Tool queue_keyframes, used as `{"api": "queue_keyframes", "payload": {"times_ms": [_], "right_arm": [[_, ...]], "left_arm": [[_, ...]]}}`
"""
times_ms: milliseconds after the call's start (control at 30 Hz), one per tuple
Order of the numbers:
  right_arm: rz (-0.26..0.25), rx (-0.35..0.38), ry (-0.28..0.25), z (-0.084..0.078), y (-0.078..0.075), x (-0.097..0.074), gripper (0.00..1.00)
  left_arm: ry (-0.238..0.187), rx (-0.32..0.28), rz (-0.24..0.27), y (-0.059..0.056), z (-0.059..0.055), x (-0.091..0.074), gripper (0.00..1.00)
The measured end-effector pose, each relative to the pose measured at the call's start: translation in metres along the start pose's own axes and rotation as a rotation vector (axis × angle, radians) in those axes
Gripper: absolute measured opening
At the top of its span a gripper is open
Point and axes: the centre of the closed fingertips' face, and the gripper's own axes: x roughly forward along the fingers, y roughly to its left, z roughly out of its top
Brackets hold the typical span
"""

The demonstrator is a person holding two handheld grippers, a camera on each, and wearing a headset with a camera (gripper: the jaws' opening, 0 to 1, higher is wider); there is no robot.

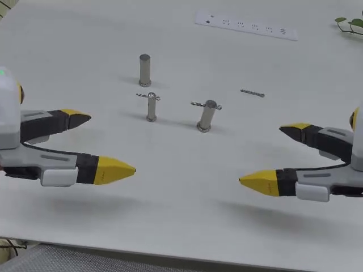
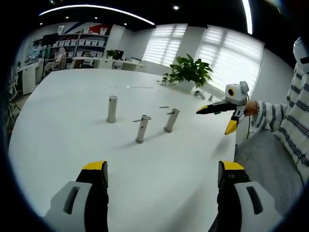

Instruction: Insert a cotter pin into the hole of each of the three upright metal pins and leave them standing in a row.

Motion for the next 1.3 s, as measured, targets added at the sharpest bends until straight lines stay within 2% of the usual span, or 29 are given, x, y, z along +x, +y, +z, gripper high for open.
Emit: {"api": "queue_keyframes", "payload": {"times_ms": [267,400,467,600,700,833,900,1000,1133,1200,1267,1300], "right_arm": [[-0.004,0.019,0.012,-0.006,0.003,-0.003,1.0],[-0.014,0.015,-0.003,-0.005,0.003,-0.003,1.0],[-0.013,0.017,-0.002,-0.005,0.004,-0.004,1.0],[-0.011,0.017,-0.004,-0.006,0.006,-0.005,1.0],[-0.013,0.016,-0.006,-0.005,0.007,-0.005,1.0],[-0.02,0.013,-0.009,-0.005,0.007,-0.007,1.0],[-0.015,0.018,-0.007,-0.007,0.009,-0.008,1.0],[-0.015,0.019,0.007,-0.011,0.009,-0.009,1.0],[-0.026,0.025,0.001,-0.011,0.007,-0.01,1.0],[-0.027,0.027,0.001,-0.011,0.006,-0.011,1.0],[-0.029,0.026,0.004,-0.012,0.006,-0.011,1.0],[-0.03,0.027,0.006,-0.012,0.005,-0.012,1.0]], "left_arm": [[-0.015,0.01,0.013,0.013,0.02,0.004,0.95],[-0.022,0.027,0.037,0.024,0.031,0.007,0.96],[-0.029,0.04,0.042,0.025,0.038,0.009,0.94],[-0.056,0.052,0.051,0.034,0.052,0.012,0.9],[-0.059,0.061,0.039,0.03,0.059,0.018,0.87],[-0.05,0.037,0.029,0.035,0.068,0.026,0.84],[-0.059,0.053,0.028,0.034,0.075,0.029,0.81],[-0.041,0.065,0.039,0.041,0.082,0.032,0.77],[-0.011,0.105,0.081,0.055,0.088,0.038,0.76],[-0.006,0.099,0.095,0.06,0.09,0.042,0.73],[0.035,0.074,0.126,0.067,0.087,0.044,0.66],[0.036,0.077,0.125,0.067,0.087,0.046,0.63]]}}
